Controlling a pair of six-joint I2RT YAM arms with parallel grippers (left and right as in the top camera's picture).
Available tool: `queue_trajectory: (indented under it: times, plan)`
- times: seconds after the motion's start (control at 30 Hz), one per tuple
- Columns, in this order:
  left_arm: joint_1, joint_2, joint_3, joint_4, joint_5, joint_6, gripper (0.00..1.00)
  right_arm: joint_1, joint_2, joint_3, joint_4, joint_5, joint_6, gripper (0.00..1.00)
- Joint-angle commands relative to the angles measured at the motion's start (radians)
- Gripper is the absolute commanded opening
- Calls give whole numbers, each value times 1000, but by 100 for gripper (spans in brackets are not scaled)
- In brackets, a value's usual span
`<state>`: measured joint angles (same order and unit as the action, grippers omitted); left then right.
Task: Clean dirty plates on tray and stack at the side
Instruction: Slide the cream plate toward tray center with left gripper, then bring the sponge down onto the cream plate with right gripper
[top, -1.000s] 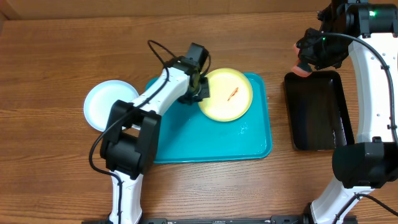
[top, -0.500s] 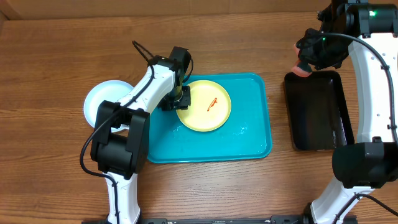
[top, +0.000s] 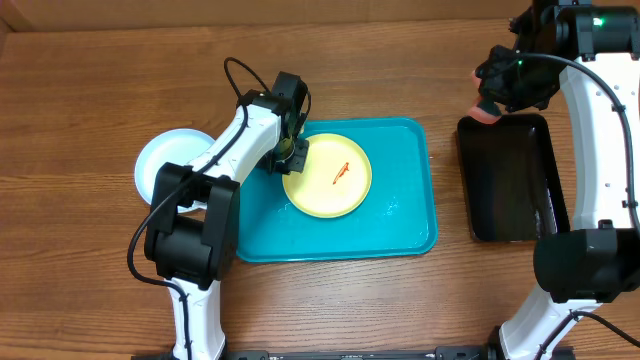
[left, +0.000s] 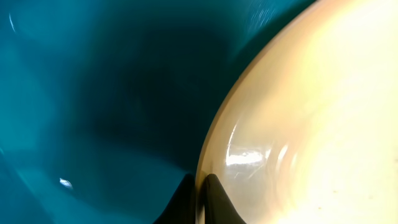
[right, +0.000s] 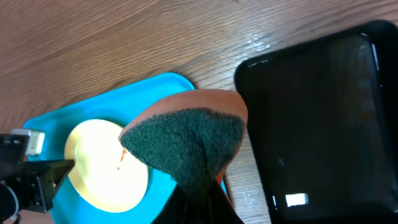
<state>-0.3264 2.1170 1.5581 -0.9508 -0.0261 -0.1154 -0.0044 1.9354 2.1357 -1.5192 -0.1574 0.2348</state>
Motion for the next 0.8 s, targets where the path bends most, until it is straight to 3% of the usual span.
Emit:
queue_trajectory:
  times: [0.0,0.17,0.33,0.6,0.77]
  plan:
    - [6,-17,-46,-38,20,-113,4,51,1,23,26,-32,1,4]
    - [6,-17,-58,-63,107,-217,4,140,19,-2,71,-27,53,4]
    - [6,-17,-58,-59,165,-337,4,243,25,-150,163,-27,204,4]
    - [7,-17,-58,3,164,-372,4,386,25,-428,408,-28,347,4]
    - [7,-17,-58,14,156,-371,4,435,38,-512,528,-19,405,4]
